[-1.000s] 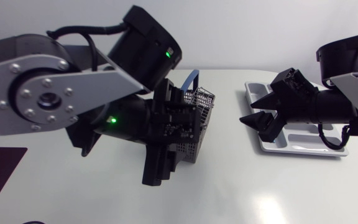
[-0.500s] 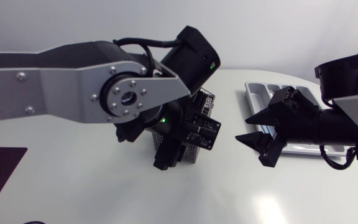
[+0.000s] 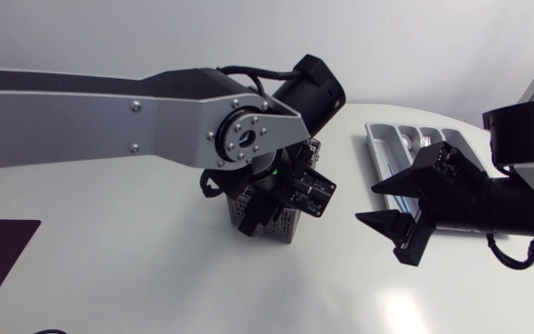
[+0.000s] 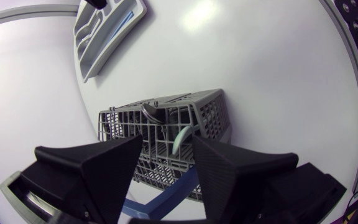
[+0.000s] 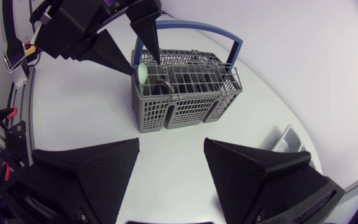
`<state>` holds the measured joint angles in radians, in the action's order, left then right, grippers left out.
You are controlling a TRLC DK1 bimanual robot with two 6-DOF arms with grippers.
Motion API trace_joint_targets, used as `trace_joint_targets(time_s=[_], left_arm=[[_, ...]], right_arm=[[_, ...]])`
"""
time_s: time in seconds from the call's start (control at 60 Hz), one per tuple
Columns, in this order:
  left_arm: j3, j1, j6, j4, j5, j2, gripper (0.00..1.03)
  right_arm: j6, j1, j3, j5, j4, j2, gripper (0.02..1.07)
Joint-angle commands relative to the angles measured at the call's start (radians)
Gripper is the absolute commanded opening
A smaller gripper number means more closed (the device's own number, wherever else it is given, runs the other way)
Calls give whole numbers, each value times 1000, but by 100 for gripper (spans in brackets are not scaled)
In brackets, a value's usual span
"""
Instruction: Unload the cutlery basket into the drawer organizer.
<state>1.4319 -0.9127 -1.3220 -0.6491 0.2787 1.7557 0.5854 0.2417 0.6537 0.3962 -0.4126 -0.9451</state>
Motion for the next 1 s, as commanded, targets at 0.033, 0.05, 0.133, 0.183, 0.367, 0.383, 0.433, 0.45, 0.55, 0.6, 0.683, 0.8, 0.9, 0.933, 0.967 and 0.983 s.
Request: trace_joint_targets(time_s=[0.033, 0.05, 0.133, 0.183, 0.367, 0.383, 0.433, 0.45, 0.55, 0.6, 0.683, 0.8, 0.9, 0.933, 0.967, 0.983], left_arm=[[27, 11, -49, -7, 19, 33, 50], [27, 11, -49, -7, 19, 33, 49], [27, 14, -51, -9, 22, 41, 41], [27, 15, -49, -9, 22, 42, 41], [22, 18, -43, -7, 24, 51, 41], [22, 18, -43, -7, 24, 51, 41], [22, 18, -42, -7, 24, 51, 39], [22, 18, -42, -9, 24, 53, 35], [19, 21, -40, -11, 24, 56, 28], [18, 21, -40, -12, 24, 57, 24], [18, 23, -39, -17, 24, 60, 23], [12, 23, -36, -21, 24, 62, 15], [10, 26, -33, -23, 24, 65, 13], [13, 28, -31, -23, 24, 67, 13], [15, 28, -31, -23, 24, 65, 13], [16, 26, -31, -23, 24, 65, 13]], right_arm=[[14, 16, -32, 1, -12, 17, 78], [13, 19, -34, 1, -12, 19, 78], [-6, 39, -49, 1, 12, 25, 78], [-22, 51, -62, 3, 38, 28, 78], [-93, 91, -98, 6, 167, 3, 78], [-96, 93, -98, 6, 173, 2, 78], [-111, 94, -97, 10, 199, -9, 78], [-119, 96, -95, 12, 209, -14, 78], [-145, 105, -98, 32, 267, -55, 78], [-160, 125, -101, 35, 302, -89, 78], [-174, 154, -101, 32, 339, -130, 77], [-180, 185, -88, 24, 374, -192, 77], [-182, 194, -81, 13, 391, -221, 77], [-182, 194, -80, 13, 391, -228, 77], [-182, 194, -78, 12, 393, -231, 77], [-182, 194, -78, 12, 393, -233, 77]])
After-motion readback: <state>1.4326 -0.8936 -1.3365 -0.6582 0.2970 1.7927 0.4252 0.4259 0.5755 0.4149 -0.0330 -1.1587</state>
